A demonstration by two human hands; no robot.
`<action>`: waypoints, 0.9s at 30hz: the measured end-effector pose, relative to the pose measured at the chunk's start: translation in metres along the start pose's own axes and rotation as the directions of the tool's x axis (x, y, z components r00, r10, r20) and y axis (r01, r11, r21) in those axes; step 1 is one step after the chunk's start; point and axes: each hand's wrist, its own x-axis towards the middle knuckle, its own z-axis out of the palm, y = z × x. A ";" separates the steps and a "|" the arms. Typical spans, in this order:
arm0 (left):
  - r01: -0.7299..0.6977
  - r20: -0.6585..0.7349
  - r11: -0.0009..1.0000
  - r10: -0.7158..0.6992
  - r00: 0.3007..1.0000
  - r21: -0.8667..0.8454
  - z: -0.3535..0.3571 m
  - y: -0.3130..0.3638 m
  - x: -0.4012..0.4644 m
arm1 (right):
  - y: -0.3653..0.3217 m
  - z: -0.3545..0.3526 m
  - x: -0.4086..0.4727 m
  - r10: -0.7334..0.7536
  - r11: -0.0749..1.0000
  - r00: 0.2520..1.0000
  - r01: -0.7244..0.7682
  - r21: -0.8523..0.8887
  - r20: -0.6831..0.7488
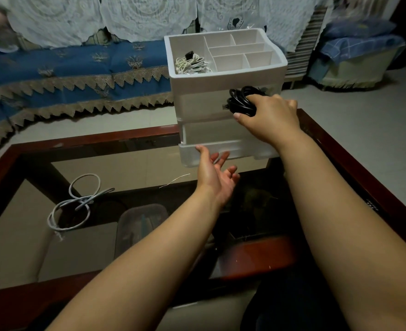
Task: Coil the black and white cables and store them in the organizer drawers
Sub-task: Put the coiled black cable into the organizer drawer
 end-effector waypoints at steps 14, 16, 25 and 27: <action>0.032 0.027 0.998 -0.033 0.999 0.047 -0.005 -0.021 -0.040 | -0.015 -0.023 -0.010 -0.034 0.999 0.945 0.022 0.038 0.327; 0.033 0.031 0.998 -0.035 0.999 0.060 -0.007 -0.019 -0.039 | -0.023 -0.009 -0.008 -0.045 0.998 0.917 0.058 -0.021 0.396; -0.018 0.018 0.902 0.011 1.000 0.431 -0.022 -0.004 -0.033 | -0.009 0.034 -0.012 -0.035 0.999 0.884 0.047 -0.016 0.465; -0.108 -0.087 0.746 0.217 0.972 0.657 -0.027 0.001 -0.033 | -0.006 0.029 -0.015 -0.059 0.988 0.934 0.005 0.153 0.354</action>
